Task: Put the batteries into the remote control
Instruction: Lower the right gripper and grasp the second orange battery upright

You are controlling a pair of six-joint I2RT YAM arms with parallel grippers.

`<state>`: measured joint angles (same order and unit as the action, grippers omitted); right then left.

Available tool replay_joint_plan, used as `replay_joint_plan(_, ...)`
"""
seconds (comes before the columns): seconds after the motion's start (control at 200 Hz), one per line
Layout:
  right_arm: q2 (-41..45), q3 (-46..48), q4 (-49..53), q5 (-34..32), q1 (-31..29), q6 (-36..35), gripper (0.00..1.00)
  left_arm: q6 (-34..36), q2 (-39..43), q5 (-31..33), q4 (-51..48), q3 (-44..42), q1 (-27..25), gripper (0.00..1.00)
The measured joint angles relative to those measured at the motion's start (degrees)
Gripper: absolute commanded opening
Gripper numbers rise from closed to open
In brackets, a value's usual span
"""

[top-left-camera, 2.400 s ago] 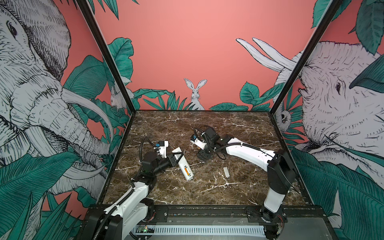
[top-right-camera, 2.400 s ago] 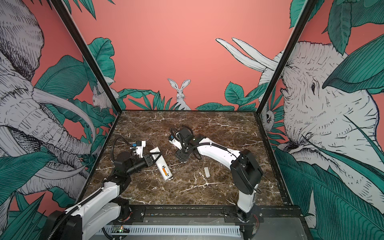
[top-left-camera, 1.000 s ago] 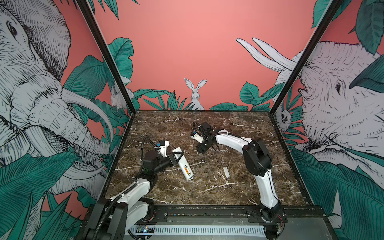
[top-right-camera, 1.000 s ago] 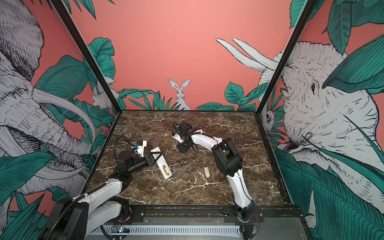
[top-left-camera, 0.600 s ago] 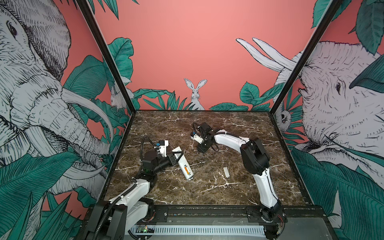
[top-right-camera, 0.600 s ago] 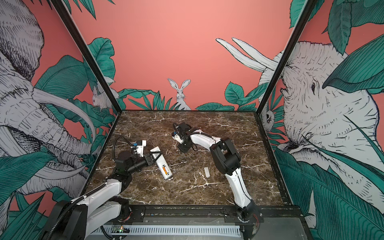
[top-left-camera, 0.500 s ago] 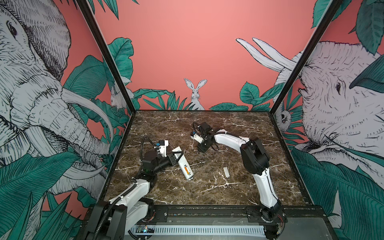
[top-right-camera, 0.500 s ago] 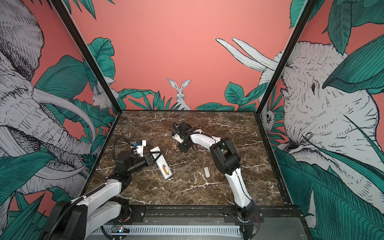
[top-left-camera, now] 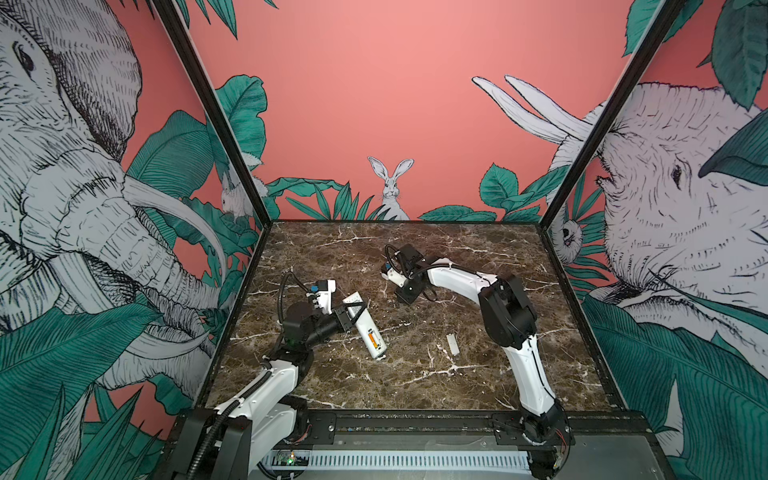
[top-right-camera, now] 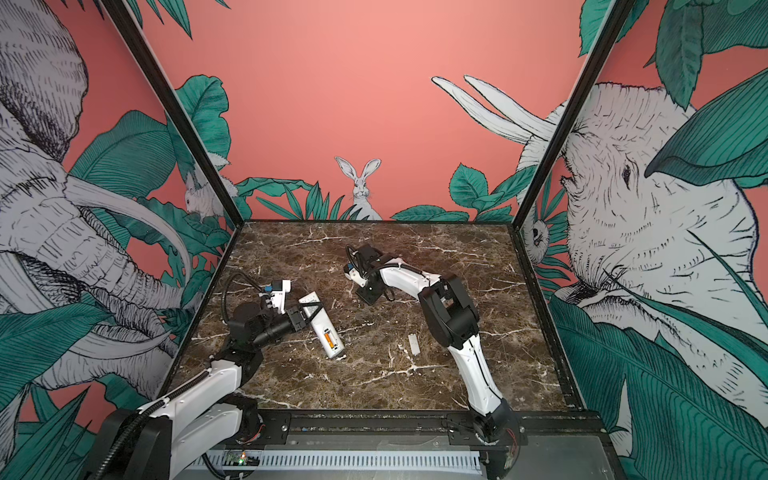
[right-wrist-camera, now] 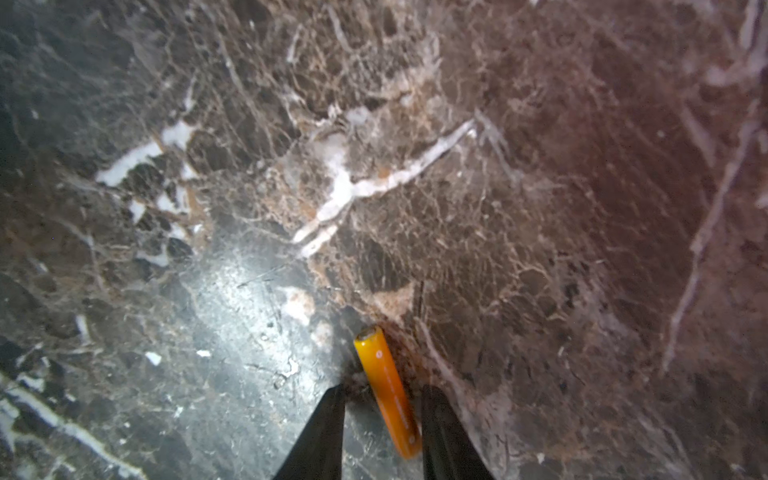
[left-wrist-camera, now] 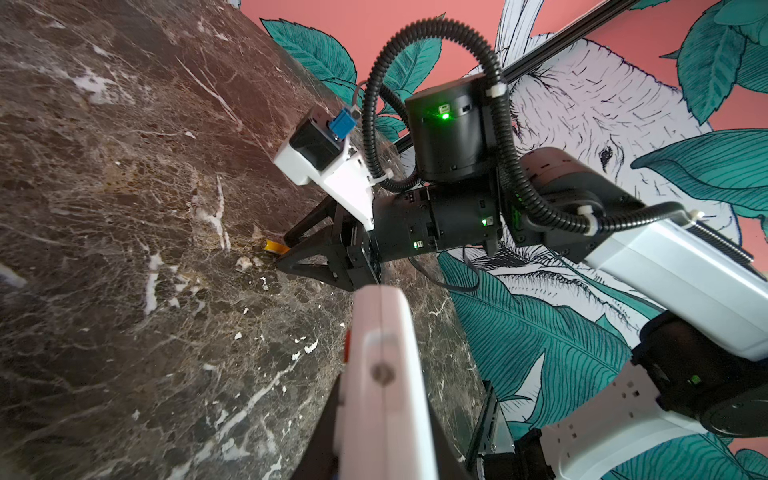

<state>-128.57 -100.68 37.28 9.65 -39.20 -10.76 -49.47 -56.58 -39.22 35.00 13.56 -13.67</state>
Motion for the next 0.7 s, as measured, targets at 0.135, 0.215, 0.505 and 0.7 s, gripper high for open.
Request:
replay_joint_plan(0.135,-0.1,-0.1,0.1,0.0,0.0,-0.2,0.3,0.0,0.1,0.0,-0.1,0.0,0.0,0.0)
replay_joint_plan(0.215,-0.2,-0.2,0.1,0.0,0.0,-0.2,0.29,0.0,0.1,0.0,-0.2,-0.1,0.0,0.0)
replay_joint_plan(0.505,-0.2,-0.2,0.4,-0.2,0.1,-1.1,0.21,0.0,0.1,0.0,-0.4,-0.1,0.0,0.0)
replay_joint_plan(0.7,-0.2,-0.2,0.6,-0.5,0.1,-1.7,0.17,0.0,0.1,0.0,-0.4,-0.1,0.0,0.0)
